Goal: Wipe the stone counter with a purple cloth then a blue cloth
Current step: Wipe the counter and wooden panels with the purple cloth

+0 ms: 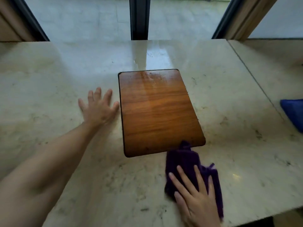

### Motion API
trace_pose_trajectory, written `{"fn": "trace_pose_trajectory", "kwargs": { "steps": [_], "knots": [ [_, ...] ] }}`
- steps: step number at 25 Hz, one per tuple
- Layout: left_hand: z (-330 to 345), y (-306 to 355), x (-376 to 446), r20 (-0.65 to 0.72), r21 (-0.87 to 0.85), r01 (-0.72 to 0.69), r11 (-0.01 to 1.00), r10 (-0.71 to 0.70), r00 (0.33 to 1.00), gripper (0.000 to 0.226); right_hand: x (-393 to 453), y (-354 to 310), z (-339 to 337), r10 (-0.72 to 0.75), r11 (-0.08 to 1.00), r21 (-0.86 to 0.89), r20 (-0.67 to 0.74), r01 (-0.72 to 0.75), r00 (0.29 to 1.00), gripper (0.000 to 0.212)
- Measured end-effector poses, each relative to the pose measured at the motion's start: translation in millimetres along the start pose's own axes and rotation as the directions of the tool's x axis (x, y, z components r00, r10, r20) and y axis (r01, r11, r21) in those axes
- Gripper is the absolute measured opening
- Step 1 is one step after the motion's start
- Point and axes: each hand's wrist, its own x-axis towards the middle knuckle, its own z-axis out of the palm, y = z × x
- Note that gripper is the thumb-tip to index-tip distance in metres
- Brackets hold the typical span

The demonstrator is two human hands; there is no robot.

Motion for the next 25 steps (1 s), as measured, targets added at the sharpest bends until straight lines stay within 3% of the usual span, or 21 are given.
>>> {"fn": "trace_pose_trajectory", "kwargs": {
  "steps": [3, 6, 9, 13, 20, 25],
  "knots": [
    [-12, -13, 1, 0.021, 0.026, -0.132, 0.991, 0.132, 0.991, 0.058, -51, -43, 19, -0.116, 0.985, -0.125, 0.053, 0.122, 0.992, 0.057],
    [-21, -32, 9, 0.000, 0.079, -0.254, 0.964, 0.255, 0.967, 0.055, -13, -70, 23, -0.021, 0.998, -0.053, 0.029, 0.022, 0.999, 0.052],
    [-20, -54, 21, 0.045, 0.167, -0.274, 0.947, 0.270, 0.962, 0.064, 89, -73, 15, 0.078, 0.996, 0.053, -0.010, -0.078, 0.997, 0.048],
    [-8, -67, 23, 0.075, 0.126, -0.229, 0.965, 0.221, 0.972, 0.070, 257, -56, 4, 0.081, 0.996, 0.031, -0.081, -0.079, 0.993, 0.048],
    [-9, -61, 19, 0.065, 0.117, -0.227, 0.967, 0.220, 0.973, 0.067, 548, -30, -26, 0.086, 0.982, 0.166, 0.035, -0.090, 0.996, 0.060],
    [-12, -59, 20, 0.044, 0.115, -0.234, 0.965, 0.231, 0.972, 0.070, 660, -63, -36, 0.072, 0.979, 0.186, 0.079, -0.086, 0.994, 0.059]
  ]
}}
